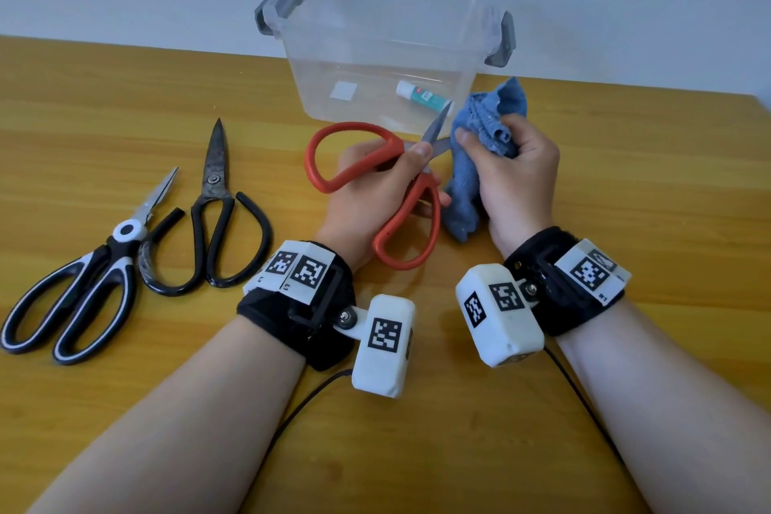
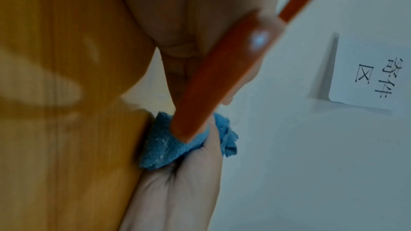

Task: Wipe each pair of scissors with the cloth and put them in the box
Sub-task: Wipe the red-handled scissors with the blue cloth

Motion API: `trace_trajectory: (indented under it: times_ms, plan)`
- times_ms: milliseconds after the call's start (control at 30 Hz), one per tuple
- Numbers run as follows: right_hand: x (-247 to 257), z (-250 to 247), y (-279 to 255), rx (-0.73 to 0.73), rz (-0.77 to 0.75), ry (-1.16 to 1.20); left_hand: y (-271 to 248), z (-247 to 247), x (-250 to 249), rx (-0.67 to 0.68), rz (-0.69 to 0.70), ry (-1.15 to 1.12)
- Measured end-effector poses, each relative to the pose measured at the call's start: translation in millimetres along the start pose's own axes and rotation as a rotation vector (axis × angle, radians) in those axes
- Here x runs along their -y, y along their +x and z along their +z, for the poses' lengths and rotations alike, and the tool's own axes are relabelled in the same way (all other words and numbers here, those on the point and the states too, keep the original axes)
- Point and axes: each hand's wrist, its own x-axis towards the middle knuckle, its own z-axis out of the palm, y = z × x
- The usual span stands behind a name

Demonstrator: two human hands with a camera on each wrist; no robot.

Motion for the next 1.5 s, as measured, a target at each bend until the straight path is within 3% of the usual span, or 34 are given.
trace_trajectory:
  times_ms: [200,367,467,700,867,1100,1267,1367,1500]
  plan:
    - [4.5,1.5,-0.6,-0.056,0.154,0.132,-1.3,0.3,-3.1,-0.014,-0.005,-0.039]
    - [11.8,1.4,-1.4,0.002,0.247,0.362,0.8,-1.3,-2.3,0.003,-0.052,-0.041]
    - [13.5,1.1,-1.6,0.014,0.256,0.404,1.1,-1.0,-1.6,-0.083,-0.049,0.021]
    - [5.3,3.7,-3.8,0.153,0.144,0.247,10.9,-5.5,3.6,-0.307,0.070,-0.047]
    - [3.5,3.7,-5.0,0.144,0.137,0.179,9.1,-3.2,4.2,-0.284,0.104,-0.071]
    - [6.9,5.4,-9.8,0.303,0.044,0.151,8.6,-5.7,6.7,-0.243,0.248,0.125]
    - [5.5,5.7,-8.5,0.284,0.039,0.167,5.0,-2.6,9.3,-0.162,0.259,0.135]
    - [4.7,7.3,-8.2,0.264,0.010,0.115,6.7,-4.4,11.6,-0.185,0.251,0.163]
    - [-1.9,6.7,-3.8,0.113,-0.024,0.004,6.7,-4.5,10.6,-0.225,0.223,0.175]
